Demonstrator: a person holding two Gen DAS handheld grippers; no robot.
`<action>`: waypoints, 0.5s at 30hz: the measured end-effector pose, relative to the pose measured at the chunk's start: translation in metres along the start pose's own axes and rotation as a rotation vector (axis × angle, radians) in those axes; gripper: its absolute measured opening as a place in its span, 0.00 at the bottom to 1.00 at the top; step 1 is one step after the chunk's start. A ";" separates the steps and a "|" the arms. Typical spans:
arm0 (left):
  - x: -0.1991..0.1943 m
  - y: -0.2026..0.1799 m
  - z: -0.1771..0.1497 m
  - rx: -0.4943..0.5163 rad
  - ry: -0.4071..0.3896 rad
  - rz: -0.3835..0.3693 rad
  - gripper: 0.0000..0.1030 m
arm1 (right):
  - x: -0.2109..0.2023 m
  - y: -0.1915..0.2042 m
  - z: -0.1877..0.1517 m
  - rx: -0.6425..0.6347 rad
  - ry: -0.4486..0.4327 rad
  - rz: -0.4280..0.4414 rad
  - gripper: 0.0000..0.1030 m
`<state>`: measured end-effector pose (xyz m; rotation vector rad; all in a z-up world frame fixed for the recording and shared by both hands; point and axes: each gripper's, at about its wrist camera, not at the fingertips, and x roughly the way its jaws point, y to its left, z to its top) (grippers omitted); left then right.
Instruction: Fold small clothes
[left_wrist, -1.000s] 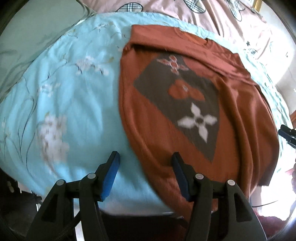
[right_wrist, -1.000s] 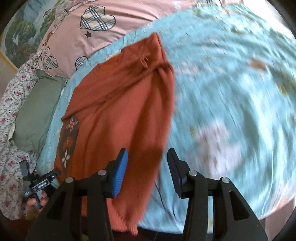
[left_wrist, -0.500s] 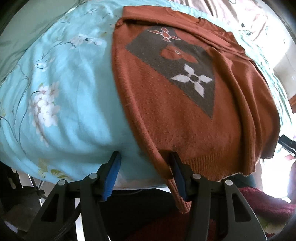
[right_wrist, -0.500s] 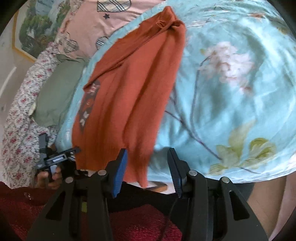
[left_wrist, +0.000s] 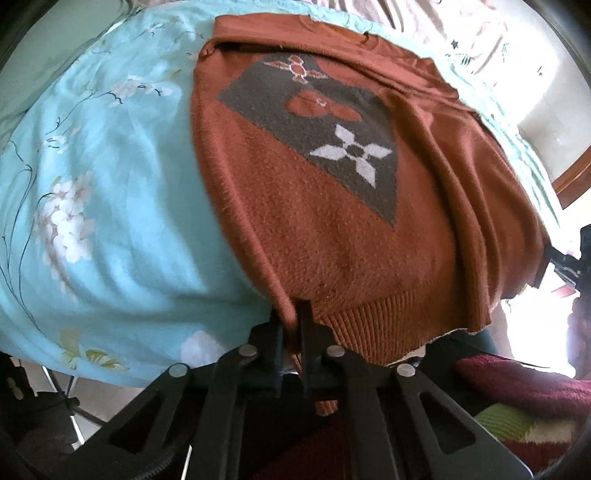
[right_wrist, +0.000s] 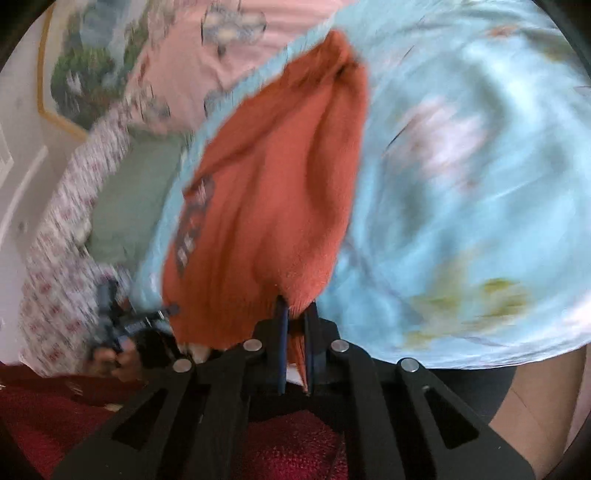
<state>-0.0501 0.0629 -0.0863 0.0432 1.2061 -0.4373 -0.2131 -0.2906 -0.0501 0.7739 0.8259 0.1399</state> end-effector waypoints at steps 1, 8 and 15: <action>-0.003 0.003 -0.002 0.002 -0.008 -0.010 0.05 | -0.008 -0.005 0.003 0.006 -0.018 -0.002 0.07; -0.002 0.022 -0.008 -0.065 0.012 -0.130 0.42 | 0.013 -0.020 0.006 0.037 0.097 0.040 0.16; 0.006 0.005 -0.006 0.021 -0.004 -0.092 0.05 | 0.034 -0.018 0.001 0.032 0.118 0.090 0.32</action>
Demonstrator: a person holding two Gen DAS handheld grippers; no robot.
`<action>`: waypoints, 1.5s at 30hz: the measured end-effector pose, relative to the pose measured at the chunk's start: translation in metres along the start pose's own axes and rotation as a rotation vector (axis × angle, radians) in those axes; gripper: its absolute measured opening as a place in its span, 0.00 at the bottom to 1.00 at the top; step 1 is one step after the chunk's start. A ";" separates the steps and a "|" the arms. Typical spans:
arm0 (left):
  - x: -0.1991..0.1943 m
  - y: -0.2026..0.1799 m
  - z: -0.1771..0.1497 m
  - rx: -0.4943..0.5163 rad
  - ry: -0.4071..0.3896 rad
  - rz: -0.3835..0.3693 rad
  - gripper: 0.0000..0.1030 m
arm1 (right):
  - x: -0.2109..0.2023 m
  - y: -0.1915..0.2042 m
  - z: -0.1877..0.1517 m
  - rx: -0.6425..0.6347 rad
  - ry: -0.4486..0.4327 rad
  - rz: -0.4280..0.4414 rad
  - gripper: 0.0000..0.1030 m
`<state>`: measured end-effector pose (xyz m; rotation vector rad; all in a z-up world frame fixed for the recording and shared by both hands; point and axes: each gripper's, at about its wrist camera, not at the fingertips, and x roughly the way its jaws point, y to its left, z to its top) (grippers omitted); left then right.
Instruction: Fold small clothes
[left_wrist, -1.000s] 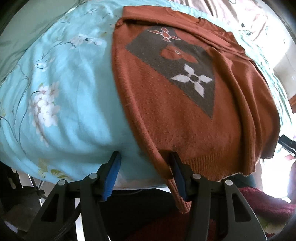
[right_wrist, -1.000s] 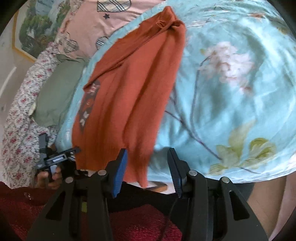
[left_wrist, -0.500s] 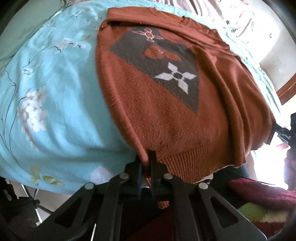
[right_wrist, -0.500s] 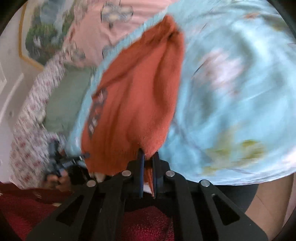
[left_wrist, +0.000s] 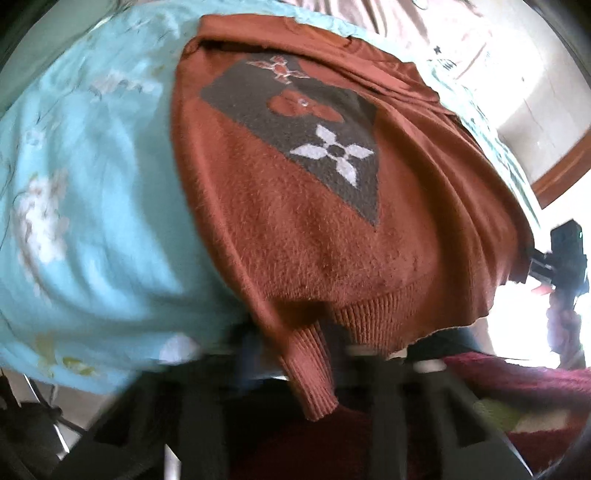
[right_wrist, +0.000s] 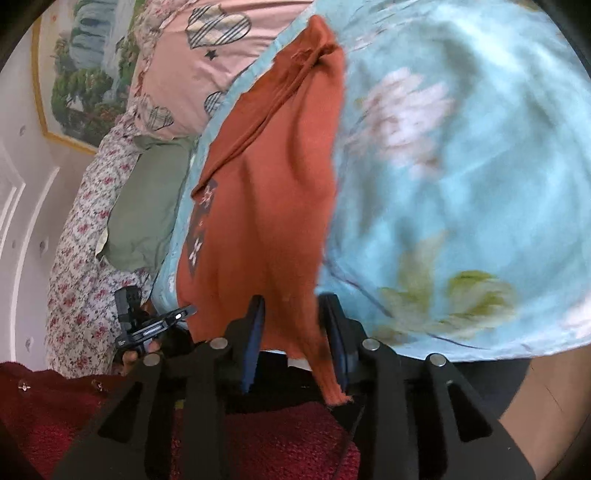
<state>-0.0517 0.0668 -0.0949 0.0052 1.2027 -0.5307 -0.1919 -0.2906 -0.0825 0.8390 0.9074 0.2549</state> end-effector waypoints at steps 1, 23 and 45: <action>0.002 0.002 0.001 -0.004 0.000 -0.010 0.05 | 0.002 0.002 0.001 -0.017 0.001 -0.005 0.25; -0.144 0.027 0.095 -0.129 -0.530 -0.137 0.03 | -0.063 0.078 0.117 -0.150 -0.320 0.171 0.07; 0.011 0.085 0.330 -0.265 -0.443 0.001 0.04 | 0.078 -0.002 0.344 -0.021 -0.257 -0.120 0.07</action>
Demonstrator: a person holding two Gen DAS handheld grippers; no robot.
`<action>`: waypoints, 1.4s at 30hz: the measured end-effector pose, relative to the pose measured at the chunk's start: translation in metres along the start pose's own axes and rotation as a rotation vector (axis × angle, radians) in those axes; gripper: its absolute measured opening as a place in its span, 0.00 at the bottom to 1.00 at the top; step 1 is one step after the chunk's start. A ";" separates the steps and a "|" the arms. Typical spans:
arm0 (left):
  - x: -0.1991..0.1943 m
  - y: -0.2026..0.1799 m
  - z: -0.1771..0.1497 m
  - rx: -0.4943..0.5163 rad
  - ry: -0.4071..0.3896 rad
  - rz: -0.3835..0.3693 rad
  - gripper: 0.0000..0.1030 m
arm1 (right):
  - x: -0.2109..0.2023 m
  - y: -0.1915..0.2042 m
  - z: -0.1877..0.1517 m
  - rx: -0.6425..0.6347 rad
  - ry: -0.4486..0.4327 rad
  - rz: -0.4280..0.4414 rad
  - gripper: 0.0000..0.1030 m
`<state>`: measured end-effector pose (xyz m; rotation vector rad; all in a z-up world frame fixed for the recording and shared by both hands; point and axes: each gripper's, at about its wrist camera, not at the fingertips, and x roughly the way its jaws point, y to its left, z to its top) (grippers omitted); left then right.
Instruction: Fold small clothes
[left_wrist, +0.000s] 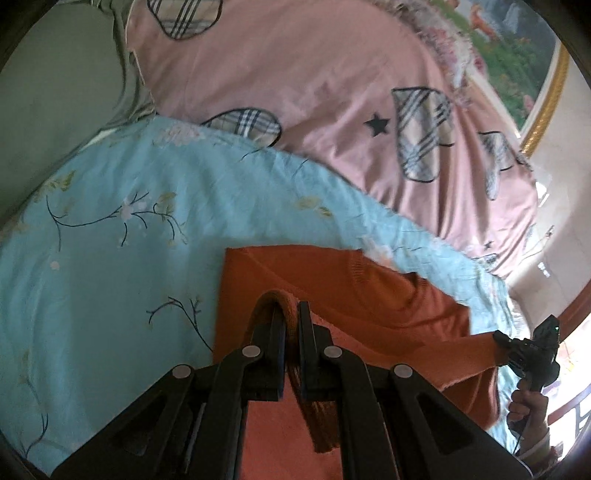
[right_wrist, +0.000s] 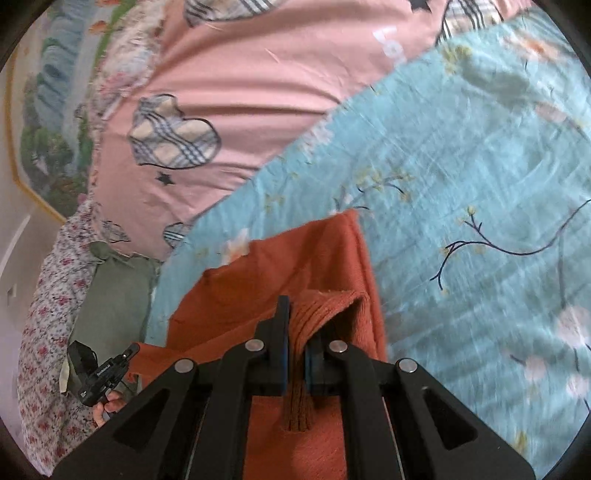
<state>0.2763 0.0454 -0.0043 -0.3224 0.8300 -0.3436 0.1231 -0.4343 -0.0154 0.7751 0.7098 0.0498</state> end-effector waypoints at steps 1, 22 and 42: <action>0.007 0.002 0.001 -0.004 0.007 0.008 0.04 | 0.008 -0.005 0.002 0.008 0.015 -0.005 0.07; 0.037 -0.082 -0.101 0.255 0.273 -0.056 0.40 | 0.041 0.101 -0.101 -0.462 0.310 -0.006 0.42; 0.046 0.011 0.022 0.002 0.074 0.116 0.45 | 0.021 0.029 -0.030 -0.161 -0.005 -0.252 0.40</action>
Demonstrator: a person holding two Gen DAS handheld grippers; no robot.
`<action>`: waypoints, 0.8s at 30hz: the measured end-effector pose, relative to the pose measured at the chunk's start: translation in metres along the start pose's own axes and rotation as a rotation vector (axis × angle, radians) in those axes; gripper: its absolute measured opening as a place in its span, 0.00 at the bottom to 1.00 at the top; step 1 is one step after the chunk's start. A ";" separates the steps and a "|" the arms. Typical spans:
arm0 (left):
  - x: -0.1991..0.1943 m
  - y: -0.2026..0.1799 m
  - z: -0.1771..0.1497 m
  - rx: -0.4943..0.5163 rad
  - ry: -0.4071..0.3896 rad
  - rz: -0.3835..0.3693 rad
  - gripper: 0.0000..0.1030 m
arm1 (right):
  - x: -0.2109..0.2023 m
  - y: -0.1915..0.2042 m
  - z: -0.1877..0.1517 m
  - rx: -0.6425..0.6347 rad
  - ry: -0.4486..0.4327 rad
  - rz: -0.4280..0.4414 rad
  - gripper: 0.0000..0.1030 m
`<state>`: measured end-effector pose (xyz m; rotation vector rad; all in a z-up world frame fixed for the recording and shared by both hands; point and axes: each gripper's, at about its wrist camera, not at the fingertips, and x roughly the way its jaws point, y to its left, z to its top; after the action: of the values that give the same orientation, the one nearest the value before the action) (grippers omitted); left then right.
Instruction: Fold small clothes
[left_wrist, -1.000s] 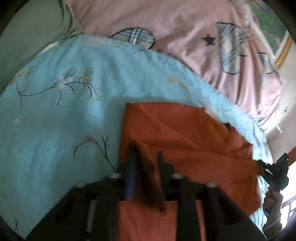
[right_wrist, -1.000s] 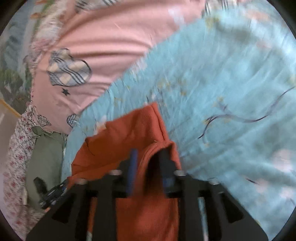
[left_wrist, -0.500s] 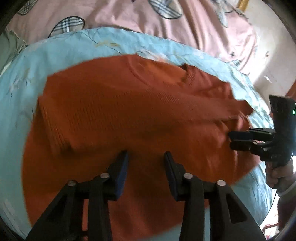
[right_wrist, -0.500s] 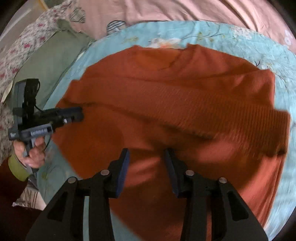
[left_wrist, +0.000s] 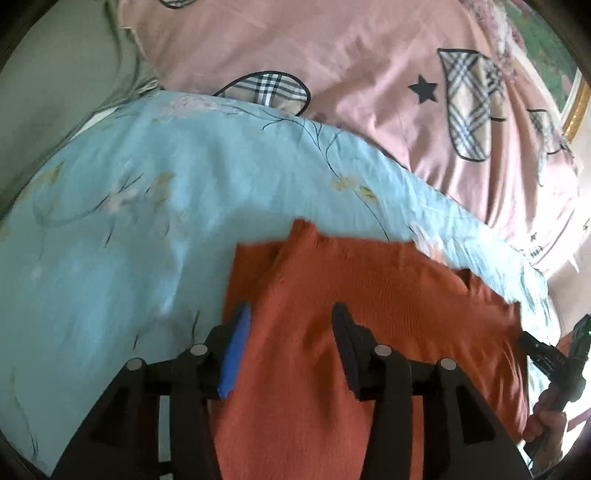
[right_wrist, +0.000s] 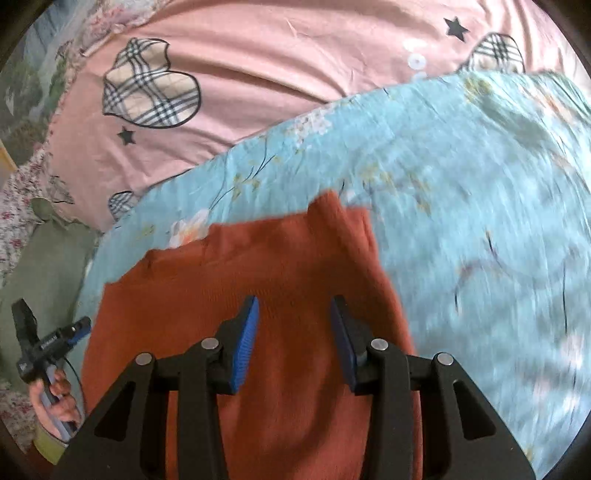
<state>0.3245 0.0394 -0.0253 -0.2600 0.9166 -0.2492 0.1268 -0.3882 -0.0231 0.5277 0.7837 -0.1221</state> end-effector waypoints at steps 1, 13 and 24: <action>-0.013 0.003 -0.013 -0.004 -0.003 -0.018 0.45 | -0.002 0.002 -0.006 0.002 -0.001 0.009 0.40; -0.101 0.000 -0.151 -0.065 0.052 -0.132 0.79 | -0.054 0.039 -0.096 0.063 0.007 0.164 0.46; -0.095 0.000 -0.174 -0.154 0.071 -0.079 0.82 | -0.066 0.062 -0.138 0.044 0.066 0.210 0.57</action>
<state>0.1287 0.0502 -0.0559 -0.4327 0.9988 -0.2623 0.0105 -0.2718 -0.0321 0.6551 0.7866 0.0723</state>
